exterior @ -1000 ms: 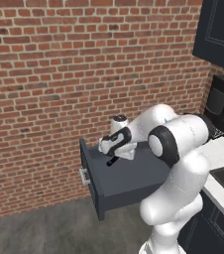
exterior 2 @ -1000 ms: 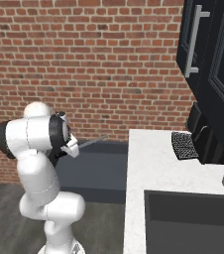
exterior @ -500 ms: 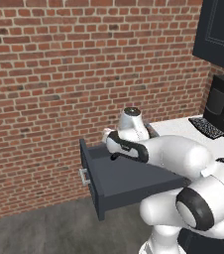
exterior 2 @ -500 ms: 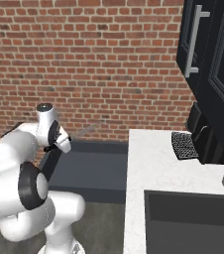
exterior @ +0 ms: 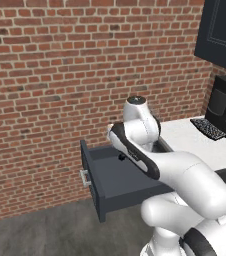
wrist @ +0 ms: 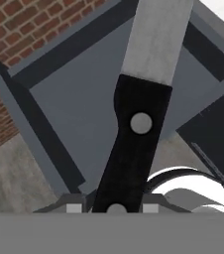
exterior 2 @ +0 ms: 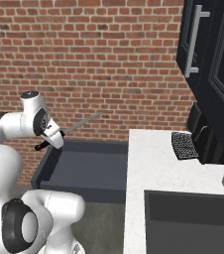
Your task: Pick up the knife from the drawer and place it on the cutting board. Then place the meat from the plate to the cutting board.
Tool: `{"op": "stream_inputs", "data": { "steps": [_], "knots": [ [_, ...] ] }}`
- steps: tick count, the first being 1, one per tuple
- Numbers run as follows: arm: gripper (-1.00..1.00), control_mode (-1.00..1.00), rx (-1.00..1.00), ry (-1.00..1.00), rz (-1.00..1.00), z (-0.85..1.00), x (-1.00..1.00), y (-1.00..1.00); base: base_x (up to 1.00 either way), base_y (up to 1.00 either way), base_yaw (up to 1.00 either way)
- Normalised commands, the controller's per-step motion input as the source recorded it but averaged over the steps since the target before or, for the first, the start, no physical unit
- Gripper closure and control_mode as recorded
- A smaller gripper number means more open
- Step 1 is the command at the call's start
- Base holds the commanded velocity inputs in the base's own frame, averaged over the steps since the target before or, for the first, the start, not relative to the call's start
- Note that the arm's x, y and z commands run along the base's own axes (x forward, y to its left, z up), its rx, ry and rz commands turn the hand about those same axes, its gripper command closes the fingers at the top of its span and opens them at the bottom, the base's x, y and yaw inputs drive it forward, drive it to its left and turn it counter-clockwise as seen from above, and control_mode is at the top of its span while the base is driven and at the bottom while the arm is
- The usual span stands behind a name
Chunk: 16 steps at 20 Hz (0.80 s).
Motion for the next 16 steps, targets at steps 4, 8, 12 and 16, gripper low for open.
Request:
{"op": "stream_inputs", "data": {
  "steps": [4,8,12,16],
  "knots": [
    [1.0,-1.0,-0.07,0.17,-0.01,0.14,-0.1,0.0,0.0,0.0,0.0],
    [1.0,-1.0,0.0,0.0,0.0,0.0,0.0,0.0,0.0,0.0,0.0],
    [1.0,-1.0,0.0,0.0,0.0,0.0,0.0,0.0,0.0,0.0,0.0],
    [1.0,-1.0,0.0,0.0,0.0,0.0,0.0,0.0,0.0,0.0,0.0]
  ]
}}
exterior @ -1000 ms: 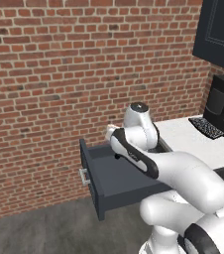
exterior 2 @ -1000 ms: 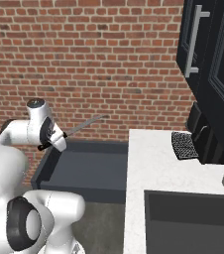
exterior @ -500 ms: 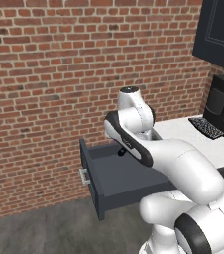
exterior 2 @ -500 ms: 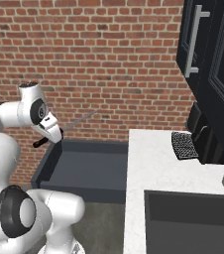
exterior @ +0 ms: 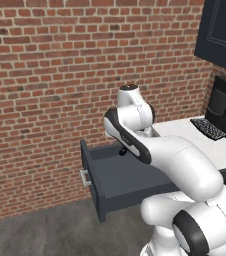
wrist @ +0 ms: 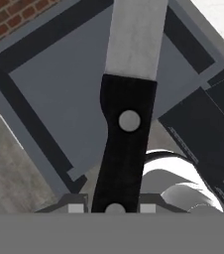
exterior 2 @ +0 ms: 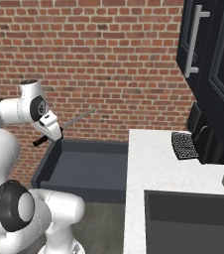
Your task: Pick up the knife from the drawer and place it on the cutting board. Then place the meat from the plate to the cutting board.
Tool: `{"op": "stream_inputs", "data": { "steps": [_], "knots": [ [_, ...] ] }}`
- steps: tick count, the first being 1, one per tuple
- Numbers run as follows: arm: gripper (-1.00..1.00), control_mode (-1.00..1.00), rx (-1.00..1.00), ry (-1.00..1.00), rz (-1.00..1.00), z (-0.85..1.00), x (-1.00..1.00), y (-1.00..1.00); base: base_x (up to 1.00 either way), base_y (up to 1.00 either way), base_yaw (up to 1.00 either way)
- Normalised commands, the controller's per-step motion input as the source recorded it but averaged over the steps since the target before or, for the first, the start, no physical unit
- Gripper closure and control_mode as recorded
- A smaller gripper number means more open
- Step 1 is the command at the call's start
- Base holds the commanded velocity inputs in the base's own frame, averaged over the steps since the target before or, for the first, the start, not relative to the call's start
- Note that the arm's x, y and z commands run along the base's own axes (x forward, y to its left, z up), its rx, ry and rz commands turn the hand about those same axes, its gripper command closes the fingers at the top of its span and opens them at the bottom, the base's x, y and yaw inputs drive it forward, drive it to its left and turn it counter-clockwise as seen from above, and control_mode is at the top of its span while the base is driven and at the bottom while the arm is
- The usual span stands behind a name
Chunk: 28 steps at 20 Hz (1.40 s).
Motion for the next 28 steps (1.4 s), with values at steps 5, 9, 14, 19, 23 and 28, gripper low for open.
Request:
{"op": "stream_inputs", "data": {
  "steps": [5,9,14,19,23,28],
  "knots": [
    [1.0,-1.0,-0.01,0.03,0.02,-0.07,-0.15,0.0,0.0,0.0,0.0],
    [1.0,1.0,-0.02,0.02,0.02,-0.08,-0.13,0.03,-0.5,0.23,0.02],
    [1.0,1.0,0.0,0.0,0.0,0.0,0.0,0.0,-0.34,0.64,-0.39],
    [1.0,1.0,0.0,0.0,0.0,0.0,0.0,0.0,-0.26,0.65,-0.78],
    [1.0,1.0,0.0,0.0,0.0,0.0,0.0,0.0,-0.22,0.4,-0.9],
    [1.0,1.0,0.0,0.0,0.0,0.0,0.0,0.0,-0.26,0.18,-0.98]
  ]
}}
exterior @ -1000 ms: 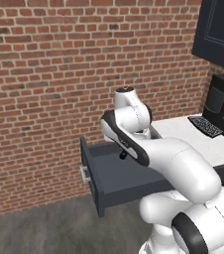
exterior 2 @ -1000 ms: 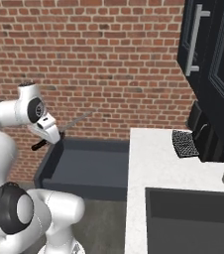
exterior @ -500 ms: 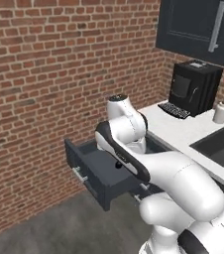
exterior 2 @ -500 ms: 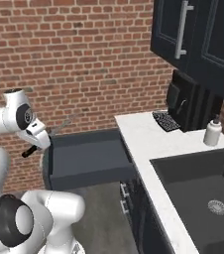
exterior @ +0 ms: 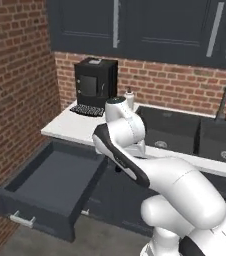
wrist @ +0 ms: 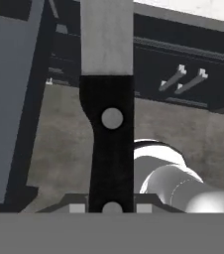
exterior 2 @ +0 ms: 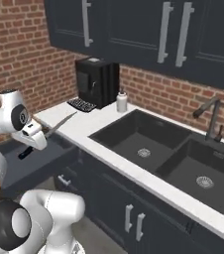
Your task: Pick up the knife from the drawer and place it on the cutting board. Then place the meat from the plate to the cutting board.
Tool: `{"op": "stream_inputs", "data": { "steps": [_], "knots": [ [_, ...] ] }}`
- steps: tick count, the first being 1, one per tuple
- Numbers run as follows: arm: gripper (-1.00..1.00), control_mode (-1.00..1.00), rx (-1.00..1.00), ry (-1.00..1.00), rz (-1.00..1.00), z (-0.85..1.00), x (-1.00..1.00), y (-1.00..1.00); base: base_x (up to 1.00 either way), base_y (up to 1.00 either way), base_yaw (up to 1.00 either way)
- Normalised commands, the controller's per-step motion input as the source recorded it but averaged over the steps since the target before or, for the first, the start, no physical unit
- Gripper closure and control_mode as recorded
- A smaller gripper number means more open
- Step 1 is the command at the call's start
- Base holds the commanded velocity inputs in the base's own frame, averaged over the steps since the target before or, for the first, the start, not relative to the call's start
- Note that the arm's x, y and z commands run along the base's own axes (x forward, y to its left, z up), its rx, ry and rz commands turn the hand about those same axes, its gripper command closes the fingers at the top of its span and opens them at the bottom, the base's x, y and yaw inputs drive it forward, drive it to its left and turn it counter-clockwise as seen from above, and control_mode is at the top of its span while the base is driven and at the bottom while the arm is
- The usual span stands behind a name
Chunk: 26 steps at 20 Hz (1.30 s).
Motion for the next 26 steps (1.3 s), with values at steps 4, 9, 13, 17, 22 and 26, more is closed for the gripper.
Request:
{"op": "stream_inputs", "data": {
  "steps": [4,9,13,17,22,26],
  "knots": [
    [1.0,1.0,0.0,0.0,0.0,0.0,0.0,0.0,-0.39,0.03,-0.88],
    [1.0,1.0,0.0,0.0,0.0,0.0,0.0,0.0,-0.21,-0.17,-0.6],
    [1.0,1.0,0.0,0.0,0.0,0.0,0.0,0.0,-0.01,-0.6,-0.21],
    [1.0,1.0,0.0,0.0,0.0,0.0,0.0,0.0,0.0,-1.0,0.0],
    [1.0,1.0,0.0,0.0,0.0,0.0,0.0,0.0,0.0,-1.0,-0.04],
    [1.0,1.0,0.0,0.0,0.0,0.0,0.0,0.0,0.0,-1.0,-0.07]
  ]
}}
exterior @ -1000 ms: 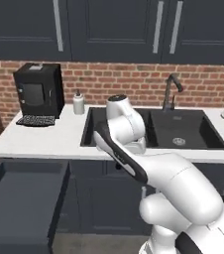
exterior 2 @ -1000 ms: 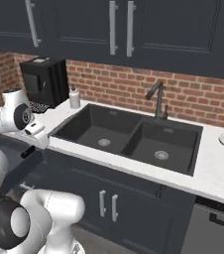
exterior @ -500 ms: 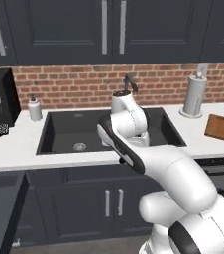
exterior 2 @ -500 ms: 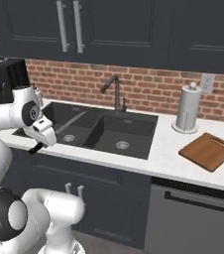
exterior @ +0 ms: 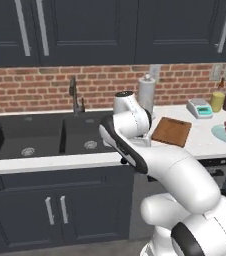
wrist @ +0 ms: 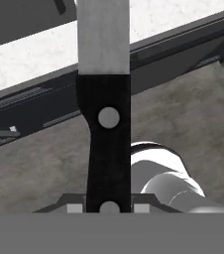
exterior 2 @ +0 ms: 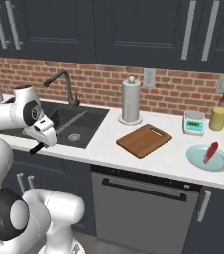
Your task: Pick up the knife from the drawer and place it on the cutting board. Then place the meat from the plate to the cutting board.
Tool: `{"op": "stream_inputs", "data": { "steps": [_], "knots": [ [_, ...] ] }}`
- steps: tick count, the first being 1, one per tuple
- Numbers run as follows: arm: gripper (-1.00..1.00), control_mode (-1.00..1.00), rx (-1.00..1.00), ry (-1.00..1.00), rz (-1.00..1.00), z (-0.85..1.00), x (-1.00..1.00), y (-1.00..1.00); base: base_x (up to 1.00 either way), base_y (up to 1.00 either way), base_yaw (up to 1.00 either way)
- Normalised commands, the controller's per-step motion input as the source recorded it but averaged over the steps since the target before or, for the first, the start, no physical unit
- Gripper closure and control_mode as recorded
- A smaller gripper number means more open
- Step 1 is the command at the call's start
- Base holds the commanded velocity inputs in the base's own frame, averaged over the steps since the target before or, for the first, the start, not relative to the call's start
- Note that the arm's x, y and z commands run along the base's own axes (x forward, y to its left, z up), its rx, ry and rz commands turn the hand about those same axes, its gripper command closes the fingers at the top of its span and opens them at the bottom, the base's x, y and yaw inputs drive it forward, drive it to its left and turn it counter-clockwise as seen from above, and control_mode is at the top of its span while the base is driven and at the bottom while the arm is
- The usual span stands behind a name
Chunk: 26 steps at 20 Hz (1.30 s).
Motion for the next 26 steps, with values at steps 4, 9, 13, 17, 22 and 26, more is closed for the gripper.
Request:
{"op": "stream_inputs", "data": {
  "steps": [4,9,13,17,22,26],
  "knots": [
    [1.0,1.0,0.0,0.0,0.0,0.0,0.0,0.0,0.13,-1.0,-0.09],
    [1.0,1.0,0.0,0.0,0.0,0.0,0.0,0.0,0.57,-1.0,-0.14],
    [1.0,1.0,0.0,0.0,0.0,0.0,0.0,0.0,0.93,-0.43,-0.07],
    [1.0,1.0,0.0,0.0,0.0,0.0,0.0,0.0,0.89,0.0,0.0],
    [1.0,-1.0,0.0,0.01,0.0,-0.11,0.22,-0.01,0.46,0.0,0.0],
    [1.0,-1.0,0.0,0.12,0.0,-0.57,0.27,-0.11,0.0,0.0,0.0]
  ]
}}
